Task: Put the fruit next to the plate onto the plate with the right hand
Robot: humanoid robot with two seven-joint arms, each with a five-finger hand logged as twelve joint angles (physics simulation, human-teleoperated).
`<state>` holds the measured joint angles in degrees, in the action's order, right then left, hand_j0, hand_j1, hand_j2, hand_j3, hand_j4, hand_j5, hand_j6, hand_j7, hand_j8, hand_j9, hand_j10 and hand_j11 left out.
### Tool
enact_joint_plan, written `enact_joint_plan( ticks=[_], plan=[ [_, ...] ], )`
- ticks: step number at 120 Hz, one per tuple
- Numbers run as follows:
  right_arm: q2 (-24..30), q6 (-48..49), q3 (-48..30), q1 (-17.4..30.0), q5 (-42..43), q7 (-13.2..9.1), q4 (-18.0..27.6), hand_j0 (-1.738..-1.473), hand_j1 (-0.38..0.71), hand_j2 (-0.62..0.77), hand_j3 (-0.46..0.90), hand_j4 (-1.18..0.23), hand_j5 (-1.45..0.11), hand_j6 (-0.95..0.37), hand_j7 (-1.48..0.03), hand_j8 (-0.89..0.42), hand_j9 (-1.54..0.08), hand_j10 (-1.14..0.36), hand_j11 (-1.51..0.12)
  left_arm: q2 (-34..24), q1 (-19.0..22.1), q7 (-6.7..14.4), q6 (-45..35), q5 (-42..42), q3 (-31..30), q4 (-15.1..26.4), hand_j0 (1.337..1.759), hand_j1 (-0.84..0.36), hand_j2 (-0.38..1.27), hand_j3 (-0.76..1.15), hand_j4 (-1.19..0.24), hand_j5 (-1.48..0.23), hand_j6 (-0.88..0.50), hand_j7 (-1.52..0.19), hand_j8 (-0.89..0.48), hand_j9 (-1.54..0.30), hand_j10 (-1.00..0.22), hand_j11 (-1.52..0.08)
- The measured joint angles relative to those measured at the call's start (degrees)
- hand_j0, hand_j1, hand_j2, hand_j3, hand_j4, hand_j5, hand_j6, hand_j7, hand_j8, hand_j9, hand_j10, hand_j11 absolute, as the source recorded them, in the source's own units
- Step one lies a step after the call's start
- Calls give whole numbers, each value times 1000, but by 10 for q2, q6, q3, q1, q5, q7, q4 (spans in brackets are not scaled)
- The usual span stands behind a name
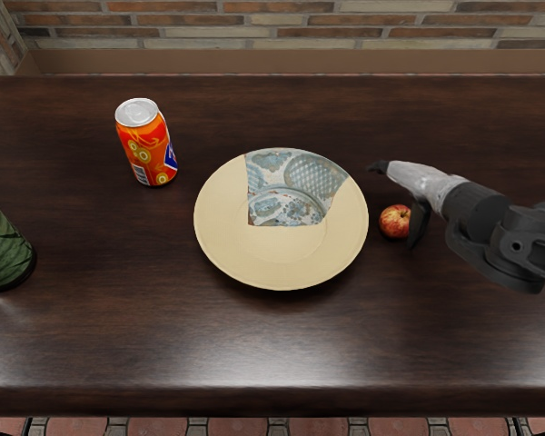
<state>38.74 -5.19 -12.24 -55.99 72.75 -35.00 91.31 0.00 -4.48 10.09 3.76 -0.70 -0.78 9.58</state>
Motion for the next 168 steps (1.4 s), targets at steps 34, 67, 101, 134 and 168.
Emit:
enact_joint_plan(
  ticks=[34,67,101,134,168],
  plan=[
    [-11,-7,2,15,16,0,-11,-1658,-89,-41,0,-223,-285,-225,-284,-224,-284,-222,-284,0,0,0,0,0,0,0,1658,339,2,0,-9,-11,-9,-11,-9,-11,-9,-11],
    [-15,-17,2,22,34,0,-15,-1658,-61,-45,0,-246,-315,-248,-314,-247,-315,-245,-315,0,0,0,0,0,0,0,1658,339,2,0,-9,-11,-9,-11,-9,-11,-9,-11],
    [-18,-27,2,34,45,0,-18,-1658,-5,-54,0,-293,-376,-295,-375,-293,-375,-292,-375,0,0,0,0,0,0,0,1658,339,2,0,-9,-11,-9,-11,-9,-11,-9,-11],
    [-29,-39,2,47,56,0,-26,-1658,30,-60,0,-322,-414,-324,-414,-323,-414,-321,-414,0,0,0,0,0,0,0,1658,339,2,0,-9,-11,-9,-11,-9,-11,-9,-11],
    [-26,-47,2,55,60,0,-28,-1658,56,-64,0,-344,-443,-345,-442,-344,-442,-343,-442,0,0,0,0,0,0,0,1658,339,2,0,-9,-11,-9,-11,-9,-11,-9,-11]
  ],
)
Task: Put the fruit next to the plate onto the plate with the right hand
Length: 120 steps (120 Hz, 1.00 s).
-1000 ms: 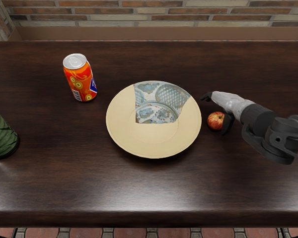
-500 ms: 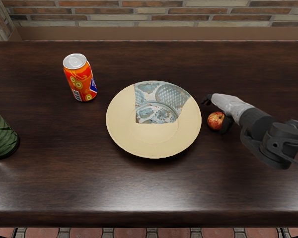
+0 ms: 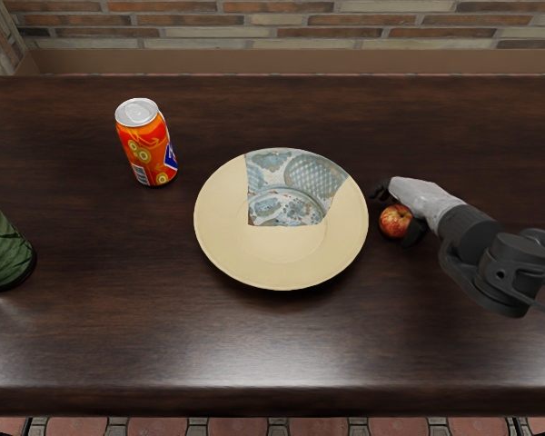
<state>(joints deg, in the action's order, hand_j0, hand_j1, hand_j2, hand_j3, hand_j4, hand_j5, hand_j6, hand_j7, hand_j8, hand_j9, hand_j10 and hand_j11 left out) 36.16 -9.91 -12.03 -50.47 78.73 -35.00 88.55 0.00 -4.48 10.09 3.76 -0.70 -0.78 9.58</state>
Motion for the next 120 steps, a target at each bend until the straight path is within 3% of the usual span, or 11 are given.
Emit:
enact_joint_plan(
  ticks=[60,120],
  plan=[
    [2,-5,-6,8,9,0,0,-1658,172,-81,0,-441,-571,-443,-569,-441,-570,-441,-570,0,0,0,0,0,0,0,1658,339,2,0,-9,-11,-9,-11,-9,-11,-9,-11],
    [1,-10,-6,13,10,0,-4,-1656,197,-95,0,-472,-625,-479,-617,-472,-626,-471,-626,0,0,0,0,0,0,0,1658,339,2,0,-9,-11,-9,-11,-9,-11,-9,-11]
  ],
)
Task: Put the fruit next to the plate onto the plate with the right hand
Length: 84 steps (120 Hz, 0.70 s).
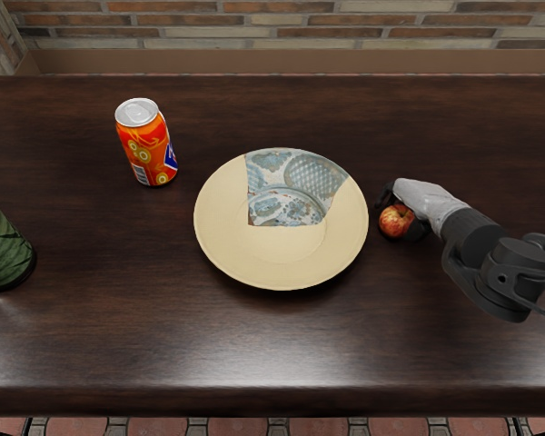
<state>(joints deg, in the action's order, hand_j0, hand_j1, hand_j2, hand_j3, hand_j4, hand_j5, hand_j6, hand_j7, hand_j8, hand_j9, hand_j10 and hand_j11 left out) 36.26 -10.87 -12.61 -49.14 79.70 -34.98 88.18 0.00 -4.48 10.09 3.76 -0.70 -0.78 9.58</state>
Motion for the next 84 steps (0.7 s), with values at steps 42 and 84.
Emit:
enact_joint_plan(
  ticks=[42,84],
  plan=[
    [-2,-2,1,2,4,-1,-1,-1650,212,-66,-3,-551,-663,-449,-685,-458,-673,-546,-672,0,0,0,0,0,0,0,1658,339,2,0,-9,-11,-9,-11,-9,-11,-9,-11],
    [-7,1,0,3,2,-2,-6,-1644,221,-20,-1,-604,-839,-395,-836,-424,-847,-644,-844,0,0,0,0,0,0,0,1658,339,2,0,-9,-11,-9,-11,-9,-11,-9,-11]
  ],
)
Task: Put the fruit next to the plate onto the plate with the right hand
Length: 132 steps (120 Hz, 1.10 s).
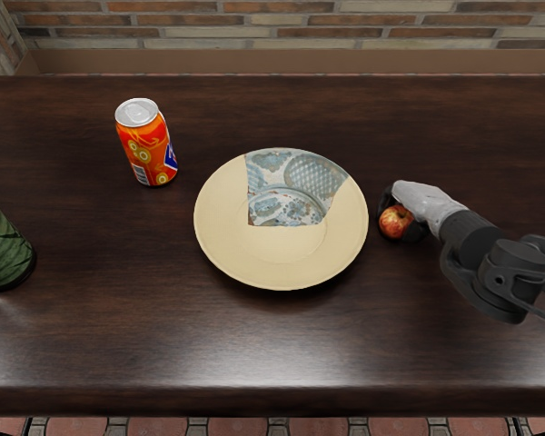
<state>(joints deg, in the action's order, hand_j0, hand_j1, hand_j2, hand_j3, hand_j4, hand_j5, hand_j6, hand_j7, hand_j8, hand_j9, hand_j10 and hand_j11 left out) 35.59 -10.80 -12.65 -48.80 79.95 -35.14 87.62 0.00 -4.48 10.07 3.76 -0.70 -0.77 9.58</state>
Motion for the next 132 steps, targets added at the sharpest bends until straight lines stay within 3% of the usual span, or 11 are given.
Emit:
enact_joint_plan(
  ticks=[18,45,79,132],
  plan=[
    [-1,1,-1,0,0,-1,-2,-1640,207,-33,-1,-595,-895,-386,-880,-414,-901,-672,-895,0,0,0,0,0,0,0,1658,339,2,0,-9,-11,-9,-11,-9,-11,-9,-11],
    [0,0,-1,-1,-4,1,-3,-1646,245,114,0,-605,-932,-396,-907,-421,-939,-681,-940,0,0,0,0,0,0,0,1658,339,2,0,-9,-11,-9,-11,-9,-11,-9,-11],
    [4,2,-26,-5,-9,1,-5,-1650,246,127,0,-597,-962,-381,-917,-418,-958,-682,-959,0,0,0,0,0,0,0,1658,339,2,0,-9,-11,-9,-11,-9,-11,-9,-11],
    [11,8,-83,-25,-11,1,-1,-1650,165,-8,0,-644,-955,-424,-917,-446,-956,-682,-960,0,0,0,0,0,0,0,1658,339,2,0,-9,-11,-9,-11,-9,-11,-8,-11]
  ],
)
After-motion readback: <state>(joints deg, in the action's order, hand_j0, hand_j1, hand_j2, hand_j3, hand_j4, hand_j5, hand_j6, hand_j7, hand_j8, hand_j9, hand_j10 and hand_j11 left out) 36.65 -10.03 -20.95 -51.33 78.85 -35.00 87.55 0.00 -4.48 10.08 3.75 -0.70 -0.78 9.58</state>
